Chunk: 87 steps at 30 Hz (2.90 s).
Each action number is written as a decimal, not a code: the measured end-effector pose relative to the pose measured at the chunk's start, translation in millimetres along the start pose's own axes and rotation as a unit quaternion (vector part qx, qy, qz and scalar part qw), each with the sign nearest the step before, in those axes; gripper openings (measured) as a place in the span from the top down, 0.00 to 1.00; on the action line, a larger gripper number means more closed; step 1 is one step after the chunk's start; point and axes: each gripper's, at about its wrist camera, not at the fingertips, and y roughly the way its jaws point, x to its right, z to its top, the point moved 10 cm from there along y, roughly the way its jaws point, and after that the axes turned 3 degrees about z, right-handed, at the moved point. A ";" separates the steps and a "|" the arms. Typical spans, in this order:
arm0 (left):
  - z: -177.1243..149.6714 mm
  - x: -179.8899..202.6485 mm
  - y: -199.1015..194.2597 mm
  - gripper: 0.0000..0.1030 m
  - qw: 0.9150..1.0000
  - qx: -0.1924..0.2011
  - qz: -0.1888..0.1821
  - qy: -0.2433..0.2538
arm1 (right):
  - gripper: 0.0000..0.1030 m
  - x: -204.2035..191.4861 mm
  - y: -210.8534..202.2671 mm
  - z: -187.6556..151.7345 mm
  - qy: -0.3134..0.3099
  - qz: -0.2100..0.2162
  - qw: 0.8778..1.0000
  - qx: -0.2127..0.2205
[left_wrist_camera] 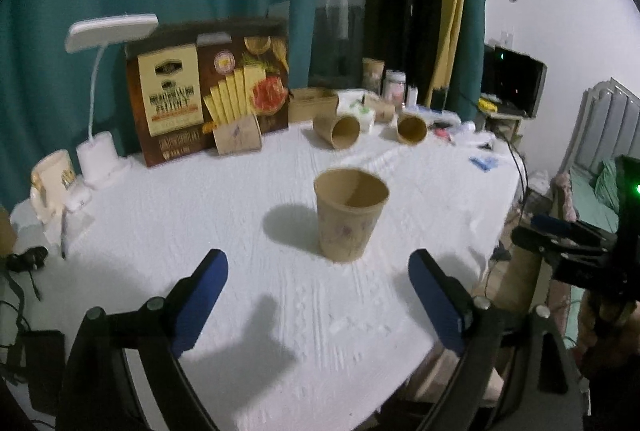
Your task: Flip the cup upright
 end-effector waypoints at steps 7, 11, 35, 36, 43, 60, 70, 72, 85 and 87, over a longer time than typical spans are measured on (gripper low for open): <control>27.6 3.6 -22.3 0.11 0.997 0.054 0.042 0.035 | 0.32 3.1 -35.0 23.8 -0.023 -0.022 0.999 0.037; 38.9 9.3 -37.2 0.10 0.996 0.081 0.014 0.033 | 0.32 -1.5 -59.9 42.1 -0.029 -0.023 0.997 0.066; 74.8 -32.2 -117.2 0.10 0.978 0.206 0.028 -0.006 | 0.28 -59.2 -138.3 86.6 -0.060 -0.007 0.984 0.167; 74.6 -33.2 -116.4 0.10 0.978 0.205 0.028 -0.007 | 0.28 -60.4 -136.1 86.1 -0.058 -0.005 0.984 0.166; 68.1 -38.2 -108.7 0.10 0.980 0.194 0.028 -0.011 | 0.28 -70.0 -118.9 84.3 -0.064 0.003 0.986 0.153; 61.4 -35.9 -100.5 0.10 0.982 0.189 0.028 -0.002 | 0.28 -70.9 -108.1 83.1 -0.065 0.001 0.987 0.146; 61.0 -35.2 -100.6 0.10 0.982 0.188 0.029 -0.001 | 0.28 -70.5 -107.6 83.4 -0.067 0.000 0.987 0.145; 60.7 -35.2 -101.9 0.10 0.982 0.188 0.029 -0.002 | 0.28 -71.0 -107.8 83.7 -0.068 0.000 0.987 0.145; 59.4 -34.1 -102.1 0.10 0.982 0.187 0.027 -0.002 | 0.28 -70.8 -105.9 83.6 -0.067 0.000 0.987 0.143; 59.7 -34.4 -102.2 0.10 0.982 0.188 0.028 -0.002 | 0.28 -71.2 -106.7 83.1 -0.067 0.002 0.987 0.143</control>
